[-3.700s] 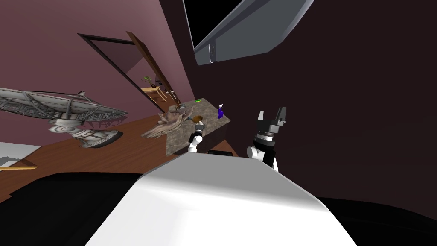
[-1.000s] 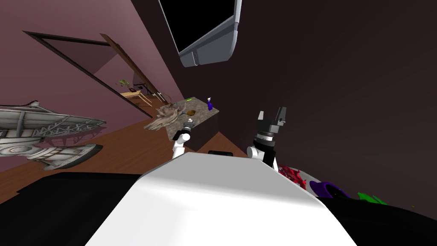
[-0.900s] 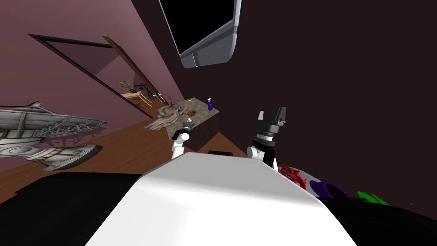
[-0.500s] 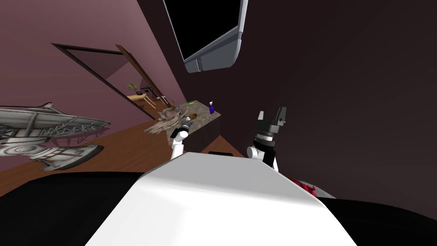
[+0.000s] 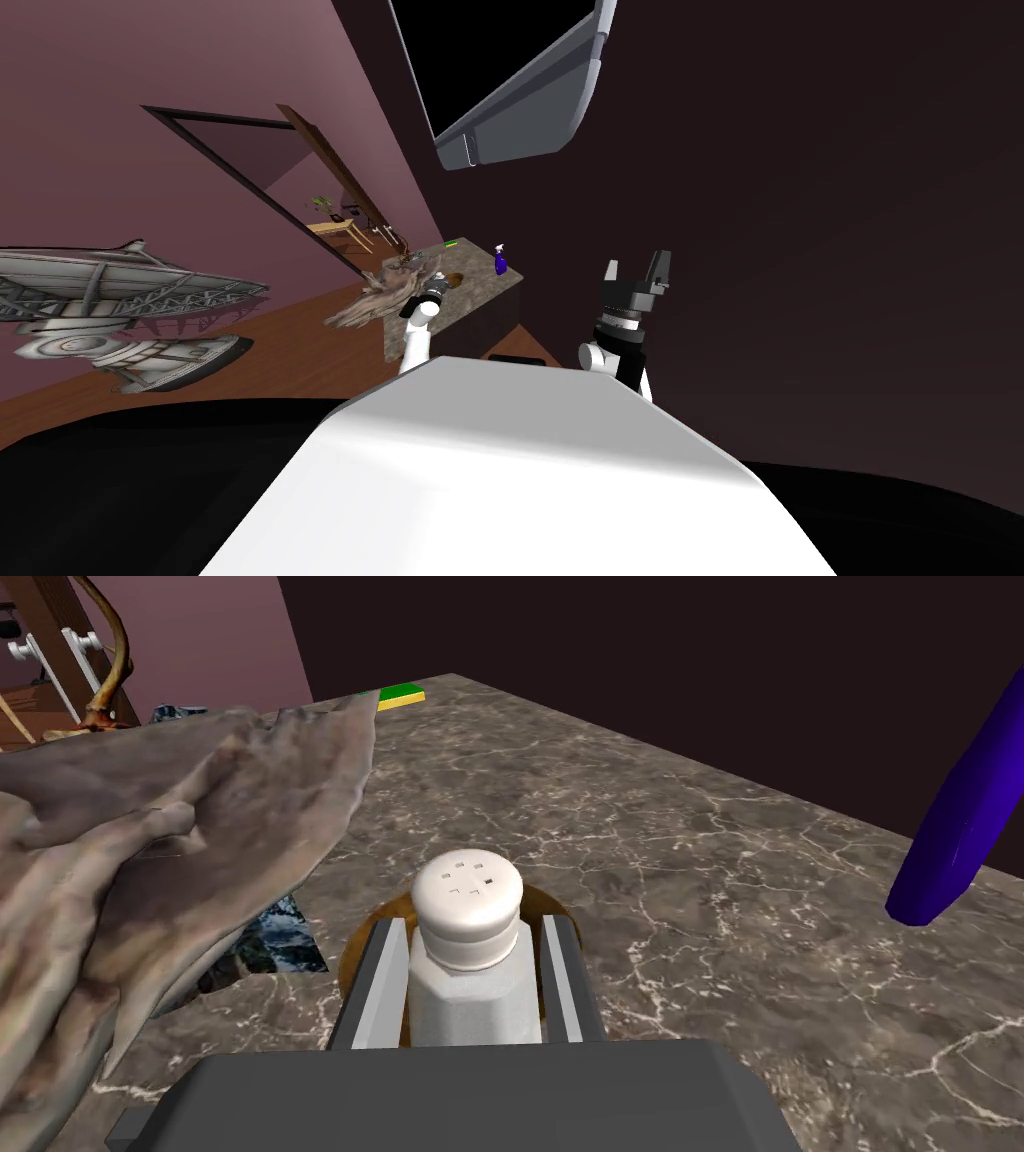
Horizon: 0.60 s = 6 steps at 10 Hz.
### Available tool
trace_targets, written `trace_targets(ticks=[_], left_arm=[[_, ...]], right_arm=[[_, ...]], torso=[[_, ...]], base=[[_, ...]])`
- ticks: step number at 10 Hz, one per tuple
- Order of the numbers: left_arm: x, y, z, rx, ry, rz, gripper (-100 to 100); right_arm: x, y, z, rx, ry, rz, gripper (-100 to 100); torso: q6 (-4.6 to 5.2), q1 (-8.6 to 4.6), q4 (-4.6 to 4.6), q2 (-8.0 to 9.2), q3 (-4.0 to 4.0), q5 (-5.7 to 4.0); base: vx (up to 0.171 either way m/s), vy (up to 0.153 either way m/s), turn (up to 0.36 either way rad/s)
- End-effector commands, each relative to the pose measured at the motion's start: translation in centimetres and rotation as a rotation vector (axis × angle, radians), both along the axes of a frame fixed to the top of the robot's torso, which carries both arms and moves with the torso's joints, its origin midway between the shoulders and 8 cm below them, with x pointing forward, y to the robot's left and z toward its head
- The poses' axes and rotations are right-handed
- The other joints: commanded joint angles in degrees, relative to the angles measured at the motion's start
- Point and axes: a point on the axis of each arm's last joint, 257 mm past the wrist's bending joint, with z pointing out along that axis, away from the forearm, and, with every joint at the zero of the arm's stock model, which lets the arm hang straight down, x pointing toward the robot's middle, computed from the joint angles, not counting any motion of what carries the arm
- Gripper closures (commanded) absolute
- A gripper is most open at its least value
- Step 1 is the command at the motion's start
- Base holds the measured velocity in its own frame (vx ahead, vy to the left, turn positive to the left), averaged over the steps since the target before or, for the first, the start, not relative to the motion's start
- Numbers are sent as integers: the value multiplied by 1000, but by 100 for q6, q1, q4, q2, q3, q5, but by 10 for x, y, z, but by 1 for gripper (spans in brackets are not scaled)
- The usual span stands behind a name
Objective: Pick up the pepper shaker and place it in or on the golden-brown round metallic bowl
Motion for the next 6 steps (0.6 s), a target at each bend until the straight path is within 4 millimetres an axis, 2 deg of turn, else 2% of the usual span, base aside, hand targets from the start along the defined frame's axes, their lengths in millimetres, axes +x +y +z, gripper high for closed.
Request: trace_targets(ticks=[1, 3, 4, 5, 6], left_arm=[[4, 5, 1, -8, 0, 6, 100], [11, 16, 3, -14, 3, 15, 100], [10, 12, 3, -13, 0, 12, 100], [10, 13, 4, -13, -1, 13, -100], [11, 13, 4, -13, -2, 12, -100]], right_arm=[[0, 0, 0, 0, 0, 0, 0], [0, 0, 0, 0, 0, 0, 0], [0, 0, 0, 0, 0, 0, 0], [0, 0, 0, 0, 0, 0, 0], [0, 0, 0, 0, 0, 0, 0]], torso=[[0, 0, 0, 0, 0, 0], [-2, 2, -5, 0, -4, 2], [-6, -14, -3, 20, 6, 0], [-4, -24, 3, 65, 30, -2], [-4, -26, 12, 97, 50, -3]], base=[[324, 58, 89], [243, 32, 80], [92, -6, 21], [21, 2, -3], [10, 1, 1]])
